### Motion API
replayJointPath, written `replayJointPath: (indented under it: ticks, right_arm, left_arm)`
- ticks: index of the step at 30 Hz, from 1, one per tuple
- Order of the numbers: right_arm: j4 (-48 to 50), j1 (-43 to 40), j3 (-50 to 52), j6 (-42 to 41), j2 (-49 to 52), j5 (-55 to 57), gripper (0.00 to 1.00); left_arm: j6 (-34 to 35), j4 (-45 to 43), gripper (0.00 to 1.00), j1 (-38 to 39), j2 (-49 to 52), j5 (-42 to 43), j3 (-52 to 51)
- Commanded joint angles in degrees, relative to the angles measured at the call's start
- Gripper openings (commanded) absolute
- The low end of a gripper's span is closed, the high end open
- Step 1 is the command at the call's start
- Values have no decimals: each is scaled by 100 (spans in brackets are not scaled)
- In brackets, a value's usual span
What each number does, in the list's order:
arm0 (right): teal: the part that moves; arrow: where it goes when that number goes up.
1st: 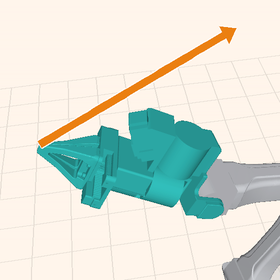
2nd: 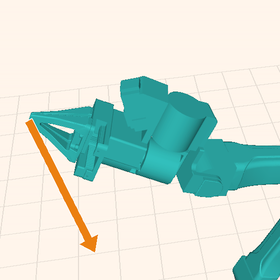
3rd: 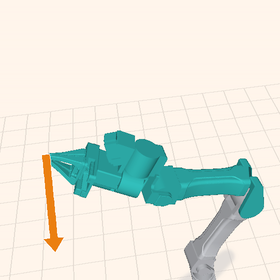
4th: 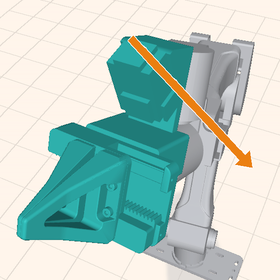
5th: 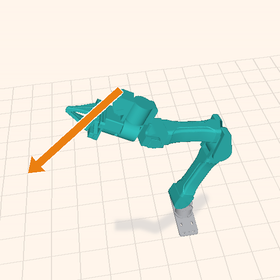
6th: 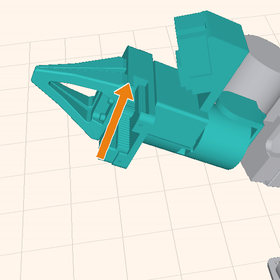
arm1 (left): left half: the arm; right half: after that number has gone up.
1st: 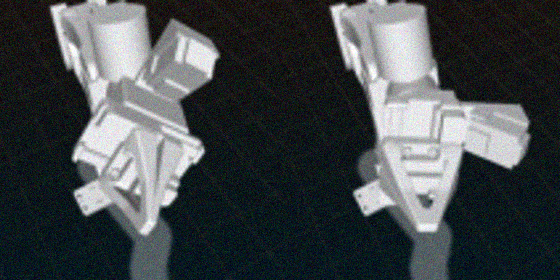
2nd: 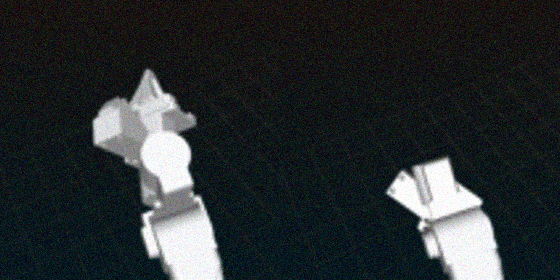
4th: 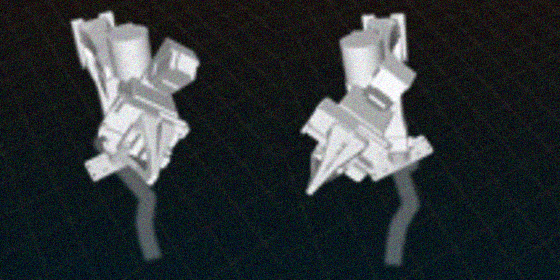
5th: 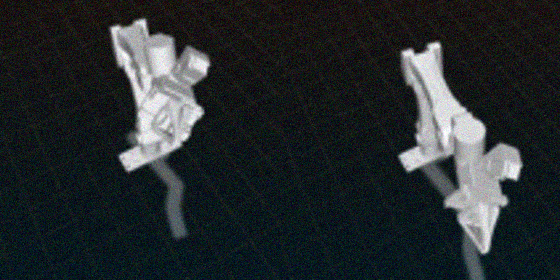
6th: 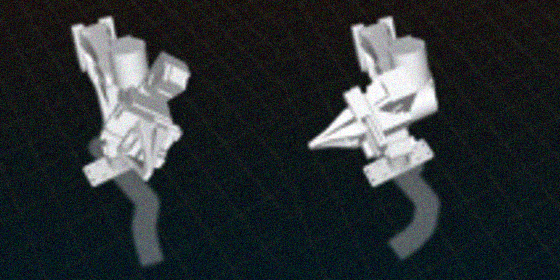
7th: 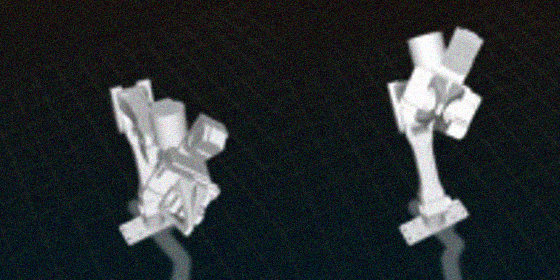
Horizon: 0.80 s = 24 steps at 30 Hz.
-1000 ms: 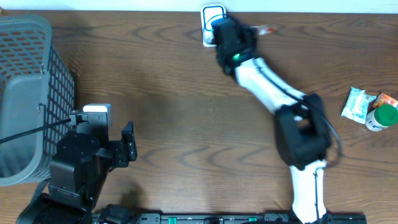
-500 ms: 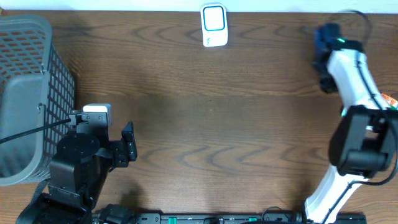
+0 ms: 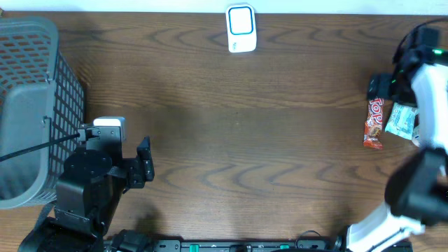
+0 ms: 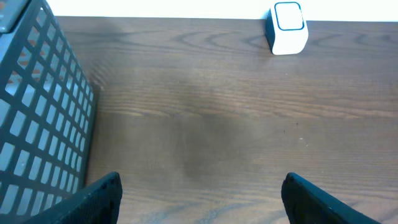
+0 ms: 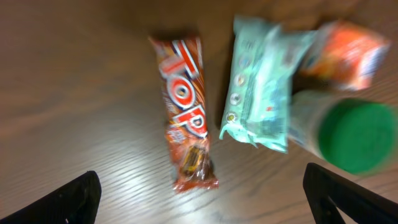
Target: Scan the item barcode
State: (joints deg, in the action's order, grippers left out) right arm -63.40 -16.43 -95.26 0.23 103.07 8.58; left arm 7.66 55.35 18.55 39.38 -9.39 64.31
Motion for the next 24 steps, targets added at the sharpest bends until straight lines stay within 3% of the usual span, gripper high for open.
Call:
replayJointPath:
  ticks: [1, 13, 19, 24]
  right_arm:
    - [-76, -2, -295, -20, -1624, -750, 99]
    - [-846, 144, -286, -184, -6507, -890, 99]
    - [-1720, 142, -302, -201, -7864, -726, 99]
    - [-1740, 142, -291, -750, -8758, -654, 99]
  left_arm:
    - [-13, -2, 83, 2, -15, -52, 79]
    - [-13, -2, 83, 2, -15, -52, 79]
    - [-13, -2, 83, 2, -15, -52, 79]
    - [-13, -2, 83, 2, -15, -52, 79]
